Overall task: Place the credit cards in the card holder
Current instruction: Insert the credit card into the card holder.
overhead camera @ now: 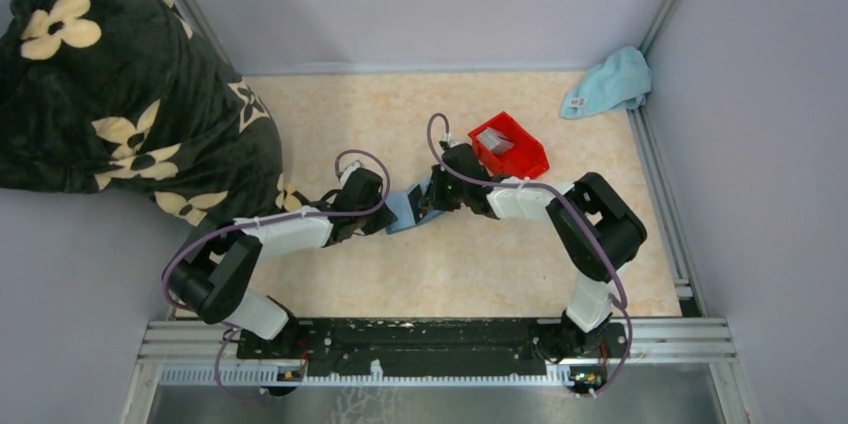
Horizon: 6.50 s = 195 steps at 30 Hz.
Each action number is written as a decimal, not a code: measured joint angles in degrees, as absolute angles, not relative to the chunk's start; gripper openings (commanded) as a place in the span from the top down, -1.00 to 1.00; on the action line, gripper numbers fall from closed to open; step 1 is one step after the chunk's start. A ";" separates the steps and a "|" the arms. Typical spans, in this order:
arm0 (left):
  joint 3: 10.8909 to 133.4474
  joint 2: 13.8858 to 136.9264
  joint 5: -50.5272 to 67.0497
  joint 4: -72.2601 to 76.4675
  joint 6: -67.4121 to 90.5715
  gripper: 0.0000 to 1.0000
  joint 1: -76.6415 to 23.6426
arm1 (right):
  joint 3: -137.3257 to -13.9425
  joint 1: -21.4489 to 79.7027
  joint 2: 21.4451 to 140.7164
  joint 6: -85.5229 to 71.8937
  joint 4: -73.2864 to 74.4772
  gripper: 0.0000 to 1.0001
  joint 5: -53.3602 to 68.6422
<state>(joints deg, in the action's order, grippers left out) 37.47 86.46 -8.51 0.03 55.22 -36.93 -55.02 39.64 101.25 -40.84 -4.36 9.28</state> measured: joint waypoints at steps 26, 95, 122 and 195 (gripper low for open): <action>37.76 86.78 -9.04 -0.03 54.78 0.55 -36.93 | -52.03 38.44 101.25 -42.24 -11.07 1.00 13.69; 37.95 87.20 -8.97 -0.62 54.68 0.58 -36.60 | -51.68 35.81 107.50 -38.04 -18.90 1.00 17.87; 38.06 87.42 -9.28 -1.08 55.33 0.63 -36.60 | -48.23 35.79 106.48 -39.22 -22.06 1.00 19.68; 35.42 84.03 -12.08 -3.97 56.75 0.61 -36.56 | -53.41 37.12 111.72 -41.43 -21.76 0.52 24.05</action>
<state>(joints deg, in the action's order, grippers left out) 35.42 84.03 -12.08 -3.97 56.75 -36.56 -53.41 37.12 111.72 -41.43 -21.76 24.05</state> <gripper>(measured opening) 0.198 0.153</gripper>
